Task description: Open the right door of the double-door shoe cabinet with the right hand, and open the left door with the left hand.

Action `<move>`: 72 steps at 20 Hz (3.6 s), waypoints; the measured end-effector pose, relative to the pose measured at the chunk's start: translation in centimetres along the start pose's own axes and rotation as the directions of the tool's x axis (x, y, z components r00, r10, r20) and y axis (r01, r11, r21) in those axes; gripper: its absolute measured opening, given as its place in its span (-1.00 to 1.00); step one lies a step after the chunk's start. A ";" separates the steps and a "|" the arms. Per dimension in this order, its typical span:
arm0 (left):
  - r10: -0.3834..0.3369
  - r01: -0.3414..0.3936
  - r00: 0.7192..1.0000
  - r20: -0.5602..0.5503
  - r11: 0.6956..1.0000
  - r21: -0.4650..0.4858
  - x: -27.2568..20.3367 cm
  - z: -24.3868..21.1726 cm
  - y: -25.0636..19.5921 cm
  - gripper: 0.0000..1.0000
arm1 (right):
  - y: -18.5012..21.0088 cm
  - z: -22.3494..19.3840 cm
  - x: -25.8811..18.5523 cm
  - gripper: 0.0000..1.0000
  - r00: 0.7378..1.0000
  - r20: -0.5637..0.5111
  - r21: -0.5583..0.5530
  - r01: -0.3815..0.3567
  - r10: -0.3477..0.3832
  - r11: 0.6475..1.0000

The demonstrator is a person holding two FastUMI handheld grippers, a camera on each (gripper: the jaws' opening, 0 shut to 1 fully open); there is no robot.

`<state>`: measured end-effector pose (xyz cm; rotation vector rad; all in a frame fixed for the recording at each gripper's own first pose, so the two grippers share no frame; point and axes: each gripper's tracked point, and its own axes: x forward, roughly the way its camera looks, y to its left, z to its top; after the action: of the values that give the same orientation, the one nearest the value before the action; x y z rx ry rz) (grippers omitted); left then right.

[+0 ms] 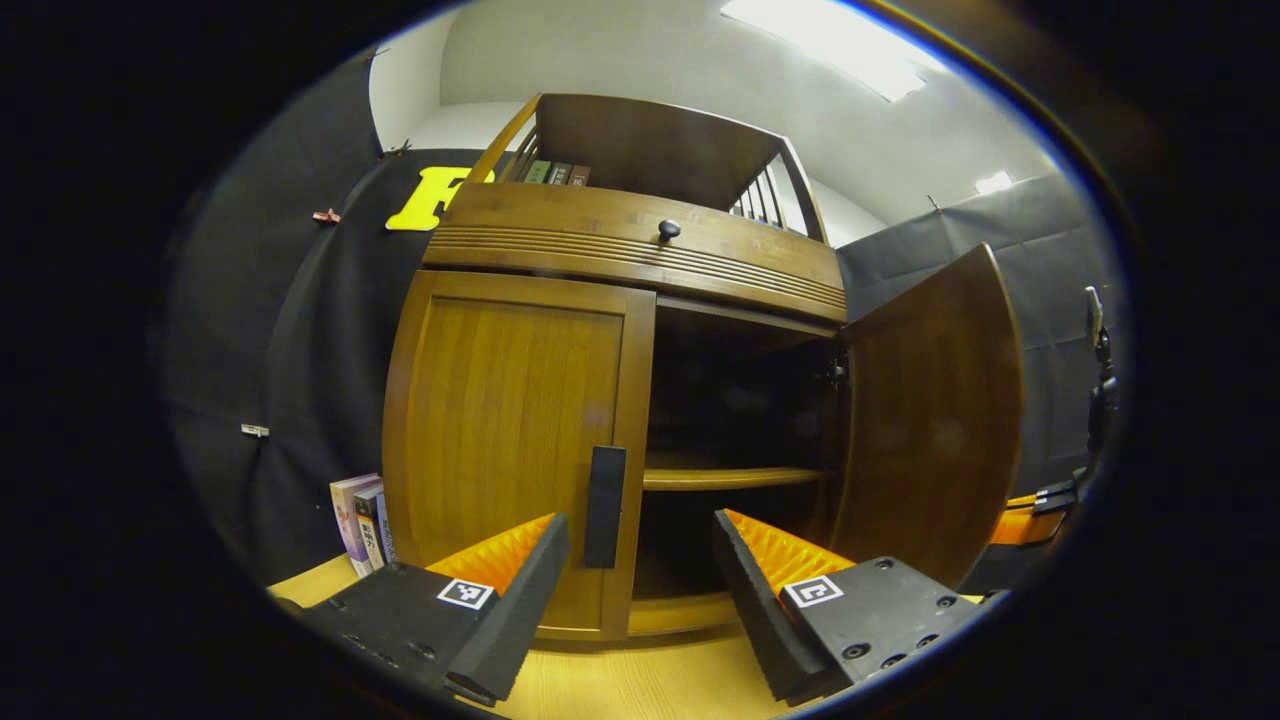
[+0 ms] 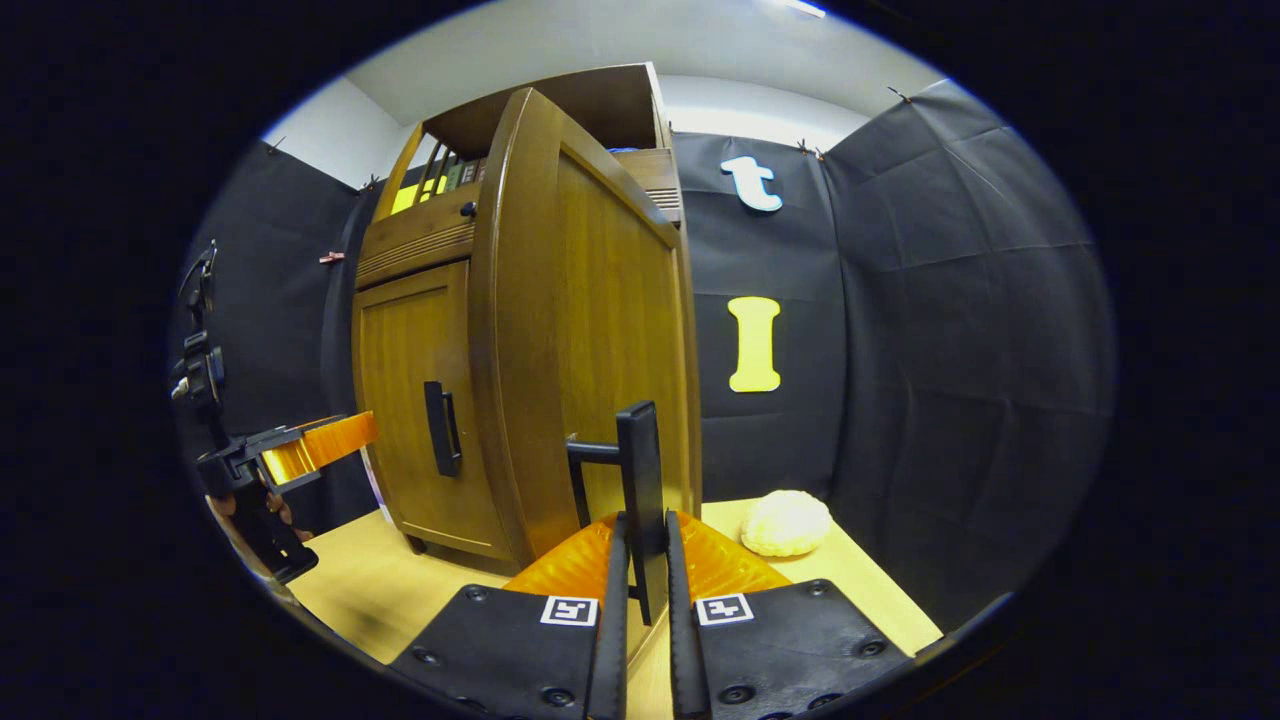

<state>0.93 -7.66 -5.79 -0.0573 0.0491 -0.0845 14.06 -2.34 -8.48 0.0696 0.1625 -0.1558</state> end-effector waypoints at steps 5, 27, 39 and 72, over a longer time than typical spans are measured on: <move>0.030 -0.030 0.999 -0.022 1.000 0.001 2.0 -1.2 0.1 0.80 | -0.9 -0.4 -0.1 -0.88 0.999 -0.028 0.009 0.015 -0.015 1.000; 0.145 -0.145 0.989 0.012 0.986 0.083 9.8 -3.7 4.1 0.75 | -2.0 1.9 0.3 0.16 0.992 0.123 0.011 0.042 -0.043 0.999; 0.146 -0.148 0.989 0.024 0.980 0.135 14.0 -5.3 3.0 0.29 | -2.7 2.0 -0.4 1.00 0.988 0.129 0.003 0.079 -0.079 0.997; -0.144 0.147 0.984 -0.108 0.989 0.018 -3.9 -2.8 9.0 -0.39 | 2.3 0.5 -0.1 1.00 0.991 0.093 -0.124 -0.088 0.100 0.988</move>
<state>-2.33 1.52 -8.93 -0.0305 0.1503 -0.2343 14.46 -0.09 -7.84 -0.0496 0.0690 -0.0550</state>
